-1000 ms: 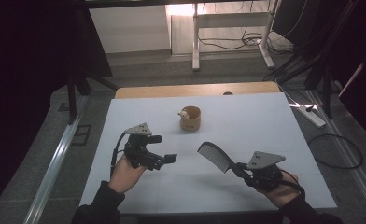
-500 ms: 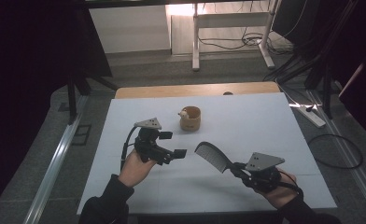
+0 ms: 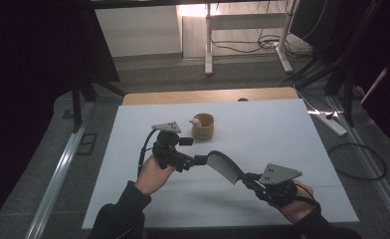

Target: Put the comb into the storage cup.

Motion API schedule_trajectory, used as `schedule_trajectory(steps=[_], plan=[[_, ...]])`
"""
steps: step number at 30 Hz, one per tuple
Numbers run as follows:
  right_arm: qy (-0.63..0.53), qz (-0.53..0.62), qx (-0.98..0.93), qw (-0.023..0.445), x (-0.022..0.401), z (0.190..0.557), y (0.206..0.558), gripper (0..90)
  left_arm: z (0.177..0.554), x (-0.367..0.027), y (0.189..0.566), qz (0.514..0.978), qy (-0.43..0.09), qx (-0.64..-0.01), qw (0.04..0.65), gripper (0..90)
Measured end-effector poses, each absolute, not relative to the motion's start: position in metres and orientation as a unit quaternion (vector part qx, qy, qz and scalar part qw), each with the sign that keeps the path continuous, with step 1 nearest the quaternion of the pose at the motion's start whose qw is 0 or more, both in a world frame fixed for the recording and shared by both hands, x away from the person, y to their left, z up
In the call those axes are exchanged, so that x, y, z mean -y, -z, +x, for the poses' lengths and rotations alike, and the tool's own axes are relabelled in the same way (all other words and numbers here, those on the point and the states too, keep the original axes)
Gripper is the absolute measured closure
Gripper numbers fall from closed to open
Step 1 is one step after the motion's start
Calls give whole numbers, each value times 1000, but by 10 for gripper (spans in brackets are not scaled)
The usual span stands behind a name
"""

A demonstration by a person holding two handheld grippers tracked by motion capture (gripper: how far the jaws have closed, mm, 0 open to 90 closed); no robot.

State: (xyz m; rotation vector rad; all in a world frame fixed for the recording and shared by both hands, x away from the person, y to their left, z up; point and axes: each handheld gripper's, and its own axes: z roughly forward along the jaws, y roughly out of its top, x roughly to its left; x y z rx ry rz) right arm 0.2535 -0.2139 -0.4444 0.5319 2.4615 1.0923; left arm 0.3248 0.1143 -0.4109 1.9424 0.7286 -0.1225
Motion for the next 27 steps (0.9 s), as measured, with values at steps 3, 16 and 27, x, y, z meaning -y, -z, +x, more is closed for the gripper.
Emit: schedule_trajectory(steps=[3, 16, 27], plan=[[-393, 186, -878, 197, 212, 252, 444, 725, 327, -111, 411, 806, 57, -299, 507, 0], [-403, 175, -876, 200, 205, 248, 443, 725, 332, -97, 412, 808, 80, -293, 505, 0], [-409, 168, -873, 205, 201, 245, 441, 725, 334, -85, 414, 809, 114, -289, 499, 0]])
